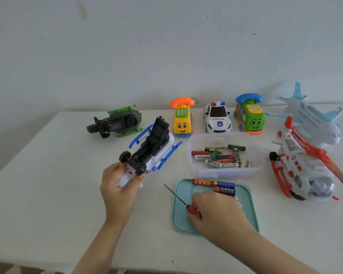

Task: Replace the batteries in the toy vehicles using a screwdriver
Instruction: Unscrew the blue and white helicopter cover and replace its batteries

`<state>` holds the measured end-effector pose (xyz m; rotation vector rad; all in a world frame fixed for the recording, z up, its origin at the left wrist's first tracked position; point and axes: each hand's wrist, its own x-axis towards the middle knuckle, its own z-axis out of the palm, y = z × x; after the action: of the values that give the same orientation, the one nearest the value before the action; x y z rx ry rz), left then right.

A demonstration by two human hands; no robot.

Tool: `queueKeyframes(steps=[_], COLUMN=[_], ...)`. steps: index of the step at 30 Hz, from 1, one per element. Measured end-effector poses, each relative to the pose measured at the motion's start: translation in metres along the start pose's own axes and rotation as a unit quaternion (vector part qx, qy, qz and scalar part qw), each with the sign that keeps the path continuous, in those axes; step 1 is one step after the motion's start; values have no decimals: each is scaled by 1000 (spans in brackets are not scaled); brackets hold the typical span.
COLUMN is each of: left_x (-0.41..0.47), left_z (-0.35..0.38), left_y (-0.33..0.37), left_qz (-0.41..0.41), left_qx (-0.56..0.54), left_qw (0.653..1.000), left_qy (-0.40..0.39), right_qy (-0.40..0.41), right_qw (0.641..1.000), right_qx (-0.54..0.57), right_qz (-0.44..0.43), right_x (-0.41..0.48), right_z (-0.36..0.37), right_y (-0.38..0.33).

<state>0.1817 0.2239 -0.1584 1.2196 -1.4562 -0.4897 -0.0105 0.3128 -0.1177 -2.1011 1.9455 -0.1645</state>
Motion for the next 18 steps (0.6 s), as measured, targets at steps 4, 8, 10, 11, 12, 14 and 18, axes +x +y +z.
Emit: queueKeyframes(steps=[4, 8, 10, 11, 12, 14, 18], left_x=[-9, -14, -15, -15, -15, -12, -8], left_z=[-14, -25, -30, -32, -33, -35, -36], left_y=[-8, -11, -13, -14, -16, -19, -26], left_qz=[-14, 8, 36, 52, 72, 129, 194], left_qx=[-18, -26, -16, -5, 6, 31, 71], left_qw=[999, 999, 998, 998, 996, 990, 978], left_qy=[-23, -34, -41, -42, -44, -44, -37], right_qy=[39, 127, 123, 112, 99, 74, 62], right_qw=[998, 989, 986, 986, 985, 982, 978], right_qx=[23, -37, -84, -103, -123, -159, -176], right_qz=[32, 61, 69, 73, 76, 76, 93], right_x=[1, 13, 20, 23, 24, 25, 22], right_z=[1, -2, -2, -2, -1, 0, -3], right_y=[-3, 5, 9, 10, 11, 7, -2])
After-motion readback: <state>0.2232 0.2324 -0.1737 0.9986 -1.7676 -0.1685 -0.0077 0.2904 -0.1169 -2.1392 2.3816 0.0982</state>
